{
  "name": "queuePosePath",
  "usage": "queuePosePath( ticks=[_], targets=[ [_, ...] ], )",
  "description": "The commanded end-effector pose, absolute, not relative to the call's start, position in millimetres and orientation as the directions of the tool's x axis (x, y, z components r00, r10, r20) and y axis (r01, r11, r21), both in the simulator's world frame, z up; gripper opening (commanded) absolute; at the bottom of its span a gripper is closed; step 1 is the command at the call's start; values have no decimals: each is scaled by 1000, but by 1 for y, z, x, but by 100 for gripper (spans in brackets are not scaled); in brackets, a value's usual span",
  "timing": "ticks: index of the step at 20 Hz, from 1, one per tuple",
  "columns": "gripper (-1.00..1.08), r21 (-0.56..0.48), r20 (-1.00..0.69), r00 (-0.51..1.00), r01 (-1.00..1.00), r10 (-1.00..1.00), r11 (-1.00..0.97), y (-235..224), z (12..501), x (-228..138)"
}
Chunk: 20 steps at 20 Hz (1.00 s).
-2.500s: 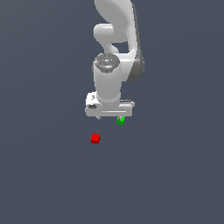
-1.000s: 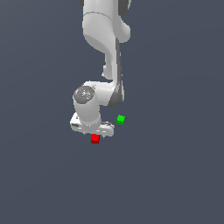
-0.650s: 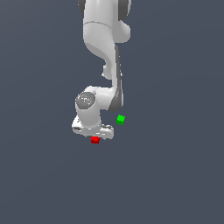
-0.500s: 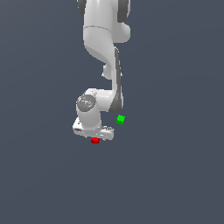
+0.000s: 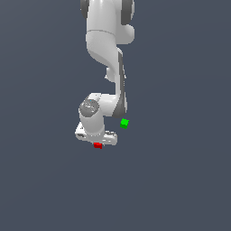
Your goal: Stack the red cube on top of the green cube.
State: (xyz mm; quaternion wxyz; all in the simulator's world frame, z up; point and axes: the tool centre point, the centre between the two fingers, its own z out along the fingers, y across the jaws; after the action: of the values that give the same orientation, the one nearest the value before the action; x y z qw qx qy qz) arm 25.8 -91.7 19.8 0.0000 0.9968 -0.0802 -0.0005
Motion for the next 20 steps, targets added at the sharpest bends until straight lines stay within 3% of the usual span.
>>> queuePosePath(
  ticks=[1, 11, 20],
  targets=[
    [-100, 0, 0, 987, -160, -160, -987, -92, 20, 26],
    [-100, 0, -1, 987, -160, -160, -987, -91, 31, 25],
    [-100, 0, 0, 987, -160, -160, -987, -92, 87, 24]
  ],
)
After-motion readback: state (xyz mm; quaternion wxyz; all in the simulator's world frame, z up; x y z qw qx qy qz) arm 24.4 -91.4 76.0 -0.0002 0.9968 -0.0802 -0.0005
